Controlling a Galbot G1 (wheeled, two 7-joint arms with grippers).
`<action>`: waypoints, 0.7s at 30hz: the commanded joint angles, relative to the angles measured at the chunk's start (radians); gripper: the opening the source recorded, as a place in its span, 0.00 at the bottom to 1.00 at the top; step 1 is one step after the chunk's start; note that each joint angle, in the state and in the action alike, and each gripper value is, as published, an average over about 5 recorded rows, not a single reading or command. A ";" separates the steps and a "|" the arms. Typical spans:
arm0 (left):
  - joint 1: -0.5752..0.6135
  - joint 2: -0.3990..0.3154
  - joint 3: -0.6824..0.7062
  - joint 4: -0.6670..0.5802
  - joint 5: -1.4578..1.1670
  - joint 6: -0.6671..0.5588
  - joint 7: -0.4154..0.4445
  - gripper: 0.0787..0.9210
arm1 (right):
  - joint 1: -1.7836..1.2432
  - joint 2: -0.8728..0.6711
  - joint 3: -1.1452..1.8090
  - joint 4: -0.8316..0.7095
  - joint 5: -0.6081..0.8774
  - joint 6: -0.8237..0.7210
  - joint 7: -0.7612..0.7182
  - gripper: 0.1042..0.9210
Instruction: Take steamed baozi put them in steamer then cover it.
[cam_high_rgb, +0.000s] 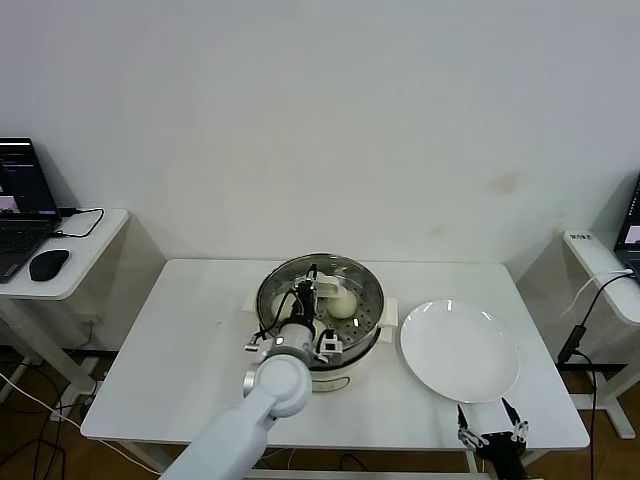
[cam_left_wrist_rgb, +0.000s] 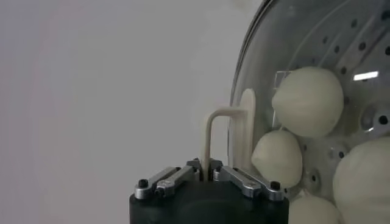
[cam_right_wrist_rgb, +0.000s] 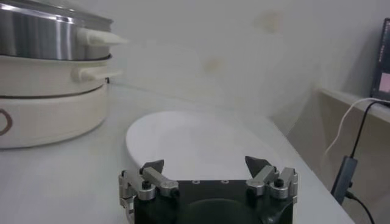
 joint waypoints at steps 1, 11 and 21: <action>0.030 0.022 -0.016 -0.073 -0.015 0.000 -0.012 0.19 | -0.001 0.001 -0.002 -0.001 -0.003 0.001 0.000 0.88; 0.264 0.163 -0.076 -0.298 -0.269 -0.078 -0.135 0.53 | -0.014 -0.002 0.011 0.000 0.000 0.009 -0.001 0.88; 0.564 0.209 -0.322 -0.501 -0.697 -0.265 -0.404 0.85 | -0.027 -0.017 0.007 0.009 0.013 0.014 -0.001 0.88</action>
